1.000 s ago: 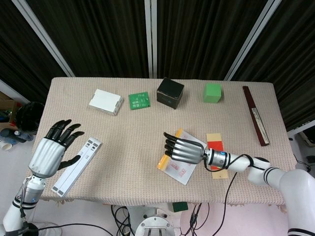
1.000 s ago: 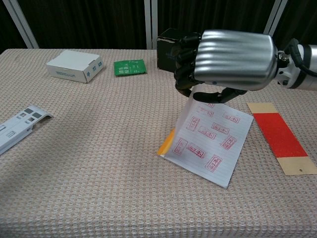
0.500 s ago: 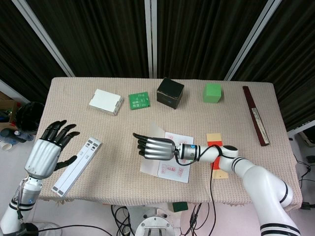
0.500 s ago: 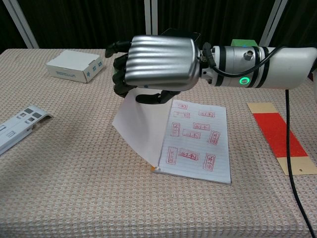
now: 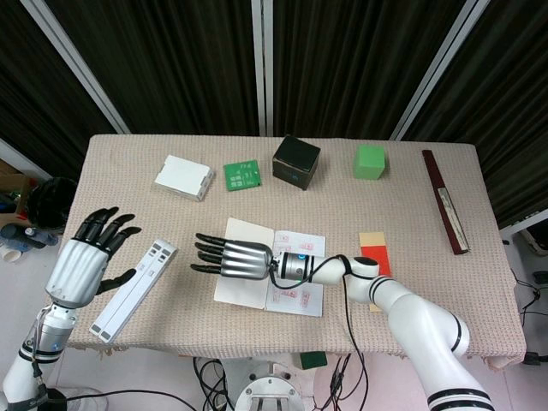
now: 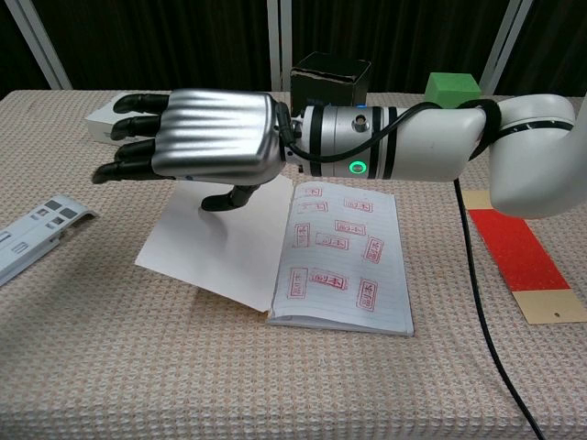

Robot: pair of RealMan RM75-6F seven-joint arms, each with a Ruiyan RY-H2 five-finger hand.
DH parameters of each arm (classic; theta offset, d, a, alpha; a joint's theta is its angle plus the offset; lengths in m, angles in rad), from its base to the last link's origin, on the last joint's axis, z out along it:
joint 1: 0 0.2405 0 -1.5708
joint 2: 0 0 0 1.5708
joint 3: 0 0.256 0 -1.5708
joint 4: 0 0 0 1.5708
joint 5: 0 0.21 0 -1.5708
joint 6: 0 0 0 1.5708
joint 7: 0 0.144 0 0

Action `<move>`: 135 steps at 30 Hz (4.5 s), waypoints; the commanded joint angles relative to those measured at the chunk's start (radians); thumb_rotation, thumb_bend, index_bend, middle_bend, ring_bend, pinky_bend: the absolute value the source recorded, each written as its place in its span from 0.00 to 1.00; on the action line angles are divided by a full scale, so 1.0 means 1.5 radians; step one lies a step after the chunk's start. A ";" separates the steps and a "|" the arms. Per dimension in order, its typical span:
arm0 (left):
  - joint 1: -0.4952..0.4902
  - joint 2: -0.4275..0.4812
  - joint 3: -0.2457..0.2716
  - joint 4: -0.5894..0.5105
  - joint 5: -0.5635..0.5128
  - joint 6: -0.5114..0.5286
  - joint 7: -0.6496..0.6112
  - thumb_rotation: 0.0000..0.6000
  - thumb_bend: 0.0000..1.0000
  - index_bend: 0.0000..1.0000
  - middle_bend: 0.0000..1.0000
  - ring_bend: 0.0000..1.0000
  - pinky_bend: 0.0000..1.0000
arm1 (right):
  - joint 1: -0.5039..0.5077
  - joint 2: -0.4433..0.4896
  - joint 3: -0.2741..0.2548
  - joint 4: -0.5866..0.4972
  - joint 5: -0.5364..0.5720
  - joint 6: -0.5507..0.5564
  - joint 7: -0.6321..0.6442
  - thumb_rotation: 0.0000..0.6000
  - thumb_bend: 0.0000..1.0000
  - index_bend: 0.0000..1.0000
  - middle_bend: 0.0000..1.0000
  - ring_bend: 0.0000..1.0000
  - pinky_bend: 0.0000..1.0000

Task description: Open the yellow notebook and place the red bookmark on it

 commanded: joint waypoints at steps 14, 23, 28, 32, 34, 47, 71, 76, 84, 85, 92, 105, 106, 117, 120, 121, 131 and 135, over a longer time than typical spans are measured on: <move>-0.002 -0.010 0.005 0.006 0.015 0.004 -0.004 1.00 0.01 0.28 0.20 0.11 0.16 | -0.152 0.206 -0.012 -0.319 0.145 -0.057 -0.093 1.00 0.39 0.03 0.21 0.12 0.10; -0.002 -0.016 0.007 0.006 0.020 0.005 0.000 1.00 0.01 0.28 0.20 0.11 0.16 | -0.161 0.230 -0.001 -0.418 0.221 -0.170 -0.094 1.00 0.85 0.00 0.23 0.13 0.10; 0.003 -0.014 0.010 0.005 0.018 0.009 0.002 1.00 0.01 0.28 0.20 0.11 0.16 | -0.153 0.195 0.012 -0.408 0.224 -0.189 -0.088 1.00 0.91 0.00 0.24 0.13 0.10; 0.006 -0.014 0.012 0.005 0.018 0.012 0.001 1.00 0.01 0.28 0.20 0.11 0.16 | -0.152 0.173 0.011 -0.397 0.218 -0.198 -0.093 1.00 0.91 0.00 0.24 0.13 0.10; 0.006 -0.015 0.012 0.007 0.018 0.012 0.000 1.00 0.01 0.28 0.20 0.11 0.16 | -0.155 0.166 0.005 -0.391 0.215 -0.202 -0.099 1.00 0.91 0.00 0.24 0.13 0.10; 0.002 -0.018 0.010 0.008 0.018 0.006 -0.001 1.00 0.01 0.28 0.20 0.11 0.16 | -0.183 0.171 -0.010 -0.388 0.193 -0.174 -0.093 1.00 0.89 0.00 0.25 0.13 0.10; -0.006 -0.022 0.008 0.011 0.016 -0.002 -0.001 1.00 0.01 0.28 0.20 0.11 0.16 | -0.255 0.219 -0.045 -0.402 0.163 -0.118 -0.077 1.00 0.84 0.00 0.25 0.14 0.10; -0.004 -0.018 0.007 0.011 0.015 0.002 -0.004 1.00 0.01 0.28 0.20 0.11 0.16 | -0.291 0.276 -0.031 -0.438 0.166 -0.047 -0.099 1.00 0.59 0.02 0.26 0.14 0.10; -0.006 -0.021 0.009 0.012 0.017 -0.001 -0.004 1.00 0.01 0.28 0.20 0.11 0.16 | -0.357 0.387 -0.074 -0.471 0.150 -0.003 -0.169 1.00 0.12 0.24 0.26 0.14 0.10; -0.007 -0.022 0.008 0.011 0.017 -0.002 -0.003 1.00 0.01 0.28 0.20 0.11 0.16 | -0.363 0.396 -0.086 -0.463 0.137 -0.001 -0.177 1.00 0.10 0.25 0.25 0.14 0.10; -0.011 -0.023 0.008 0.002 0.018 -0.009 0.008 1.00 0.01 0.28 0.20 0.11 0.16 | -0.372 0.398 -0.129 -0.361 0.055 0.009 -0.211 1.00 0.01 0.29 0.18 0.09 0.05; -0.009 -0.025 0.010 0.000 0.013 -0.010 0.009 1.00 0.01 0.28 0.20 0.11 0.16 | -0.420 0.354 -0.147 -0.201 0.018 0.078 -0.130 1.00 0.00 0.21 0.14 0.05 0.00; -0.010 -0.025 0.009 -0.001 0.013 -0.011 0.010 1.00 0.01 0.28 0.20 0.11 0.16 | -0.422 0.348 -0.146 -0.193 0.018 0.080 -0.126 1.00 0.00 0.21 0.14 0.05 0.00; -0.006 -0.023 0.011 -0.005 0.012 -0.008 0.012 1.00 0.01 0.28 0.20 0.11 0.16 | -0.433 0.285 -0.137 -0.113 0.016 0.090 -0.089 1.00 0.00 0.18 0.13 0.05 0.00; -0.006 -0.023 0.012 -0.004 0.011 -0.008 0.012 1.00 0.01 0.28 0.20 0.11 0.16 | -0.428 0.273 -0.128 -0.107 0.018 0.091 -0.081 1.00 0.00 0.18 0.13 0.05 0.00; -0.006 -0.023 0.012 -0.004 0.011 -0.008 0.012 1.00 0.01 0.28 0.20 0.11 0.16 | -0.425 0.270 -0.125 -0.106 0.019 0.091 -0.080 1.00 0.00 0.18 0.13 0.05 0.00; -0.004 -0.024 0.013 -0.001 0.011 -0.005 0.010 1.00 0.01 0.28 0.20 0.11 0.16 | -0.388 0.238 -0.097 -0.128 0.034 0.057 -0.069 1.00 0.00 0.18 0.14 0.05 0.00; -0.003 -0.024 0.013 0.000 0.013 -0.004 0.008 1.00 0.01 0.28 0.20 0.11 0.16 | -0.384 0.263 -0.109 -0.149 0.029 0.048 -0.058 1.00 0.00 0.18 0.15 0.05 0.00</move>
